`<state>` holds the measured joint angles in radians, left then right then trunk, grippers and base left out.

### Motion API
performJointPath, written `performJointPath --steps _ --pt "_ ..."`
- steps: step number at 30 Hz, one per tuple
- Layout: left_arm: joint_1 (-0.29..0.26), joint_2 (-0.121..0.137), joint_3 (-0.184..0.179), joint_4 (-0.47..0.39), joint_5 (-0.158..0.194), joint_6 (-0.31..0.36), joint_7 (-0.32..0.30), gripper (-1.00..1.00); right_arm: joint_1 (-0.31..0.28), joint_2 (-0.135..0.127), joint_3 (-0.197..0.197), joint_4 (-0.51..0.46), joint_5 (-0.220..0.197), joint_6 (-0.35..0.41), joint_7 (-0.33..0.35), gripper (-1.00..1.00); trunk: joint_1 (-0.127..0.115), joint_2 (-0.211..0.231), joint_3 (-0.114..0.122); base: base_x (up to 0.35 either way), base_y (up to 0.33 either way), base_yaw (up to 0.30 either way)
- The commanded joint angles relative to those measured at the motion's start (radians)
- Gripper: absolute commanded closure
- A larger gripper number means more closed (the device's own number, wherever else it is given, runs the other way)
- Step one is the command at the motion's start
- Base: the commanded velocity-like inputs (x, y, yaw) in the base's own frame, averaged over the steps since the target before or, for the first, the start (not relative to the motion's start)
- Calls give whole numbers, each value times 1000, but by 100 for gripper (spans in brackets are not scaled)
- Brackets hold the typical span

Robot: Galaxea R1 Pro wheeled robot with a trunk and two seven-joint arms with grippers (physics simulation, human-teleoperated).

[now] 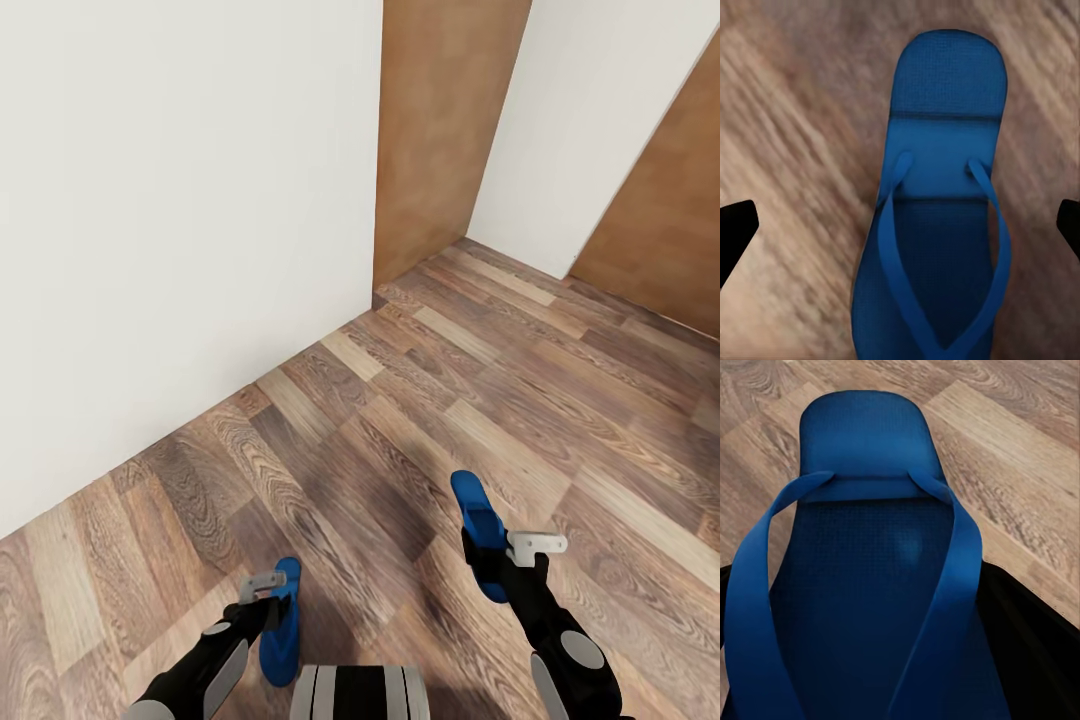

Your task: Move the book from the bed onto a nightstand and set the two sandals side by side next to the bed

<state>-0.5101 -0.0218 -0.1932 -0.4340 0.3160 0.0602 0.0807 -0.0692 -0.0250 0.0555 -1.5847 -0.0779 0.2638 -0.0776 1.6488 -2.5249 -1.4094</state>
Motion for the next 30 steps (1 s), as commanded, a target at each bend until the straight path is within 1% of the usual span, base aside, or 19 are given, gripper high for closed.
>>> performJointPath --steps 1,9,14,30 --pt "0 1 -8 -2 9 4 10 -100 -1 -1 3 -1 -8 5 -8 100 0 -1 -5 0 0 0" --pt "1 0 -10 -4 9 2 15 -100 0 -1 3 -1 -8 5 -8 100 0 -1 -5 0 0 0" --pt "1 -1 -11 -5 9 0 16 -100 0 -1 3 -1 -8 5 -8 100 2 -2 -24 0 0 0" --pt "1 -2 -13 -9 8 0 17 -100 -1 -1 3 -1 -8 5 -8 100 2 -2 -24 0 0 0"
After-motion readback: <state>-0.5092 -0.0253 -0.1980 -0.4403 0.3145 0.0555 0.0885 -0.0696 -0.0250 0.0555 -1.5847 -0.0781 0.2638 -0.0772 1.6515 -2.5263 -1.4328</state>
